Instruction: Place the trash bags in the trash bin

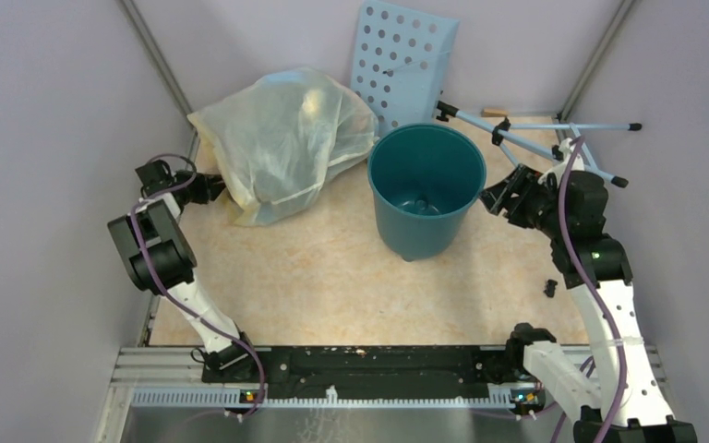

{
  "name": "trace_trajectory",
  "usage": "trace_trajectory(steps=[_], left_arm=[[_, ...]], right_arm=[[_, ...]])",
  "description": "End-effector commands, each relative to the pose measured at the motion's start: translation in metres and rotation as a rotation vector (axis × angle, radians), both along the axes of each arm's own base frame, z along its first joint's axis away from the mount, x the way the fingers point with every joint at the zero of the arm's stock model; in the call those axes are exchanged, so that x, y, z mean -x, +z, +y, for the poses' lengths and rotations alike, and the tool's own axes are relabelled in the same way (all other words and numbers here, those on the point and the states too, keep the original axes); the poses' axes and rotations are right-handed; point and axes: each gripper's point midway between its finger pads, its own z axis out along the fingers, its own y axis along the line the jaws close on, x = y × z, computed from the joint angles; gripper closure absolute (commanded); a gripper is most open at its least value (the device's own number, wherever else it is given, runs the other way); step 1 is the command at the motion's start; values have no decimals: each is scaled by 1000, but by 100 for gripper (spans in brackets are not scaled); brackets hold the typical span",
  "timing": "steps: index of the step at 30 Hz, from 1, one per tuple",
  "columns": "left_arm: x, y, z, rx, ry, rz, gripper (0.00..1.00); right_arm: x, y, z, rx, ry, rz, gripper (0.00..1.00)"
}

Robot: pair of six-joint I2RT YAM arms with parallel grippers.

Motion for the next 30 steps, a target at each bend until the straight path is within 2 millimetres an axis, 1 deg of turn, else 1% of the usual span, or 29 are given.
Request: trace_trajectory(steps=[1, 2, 4, 6, 8, 10, 13, 15, 16, 18, 21, 24, 26, 28, 30], left_arm=[[-26, 31, 6, -54, -14, -118, 89], [-26, 35, 9, -77, -7, -115, 100], [-21, 45, 18, -163, 19, -84, 100], [-10, 58, 29, -271, 54, -42, 100], [5, 69, 42, -368, 118, 0, 100], [21, 82, 50, -441, 176, 26, 100], [45, 105, 61, -529, 273, 42, 100], [59, 122, 64, -575, 330, 25, 100], [67, 136, 64, -598, 359, -2, 100], [80, 155, 63, -634, 391, -35, 100], [94, 182, 53, -661, 397, -91, 100], [106, 203, 32, -690, 374, -127, 100], [110, 211, 14, -705, 338, -169, 100], [109, 219, -12, -687, 268, -269, 100], [111, 223, -37, -661, 208, -352, 100]], right_arm=[[-7, 30, -2, 4, -10, -84, 35], [-7, 30, -2, 4, -9, -83, 35], [-8, 29, -2, 0, -11, -82, 36], [-9, 31, -1, -9, -11, -83, 36], [-9, 33, 0, -17, -7, -88, 36], [-9, 35, 2, -22, -2, -91, 36], [-6, 43, 3, -20, 11, -97, 36], [-4, 48, 4, -15, 17, -97, 36], [-4, 49, 4, -13, 18, -94, 36], [-2, 53, 6, -26, 22, -91, 36], [1, 51, 8, -44, 17, -71, 36], [3, 48, 10, -48, 17, -52, 37], [3, 46, 11, -51, 11, -31, 37], [2, 41, 11, -51, -7, 3, 36], [-1, 34, 12, -54, -26, 39, 34]])
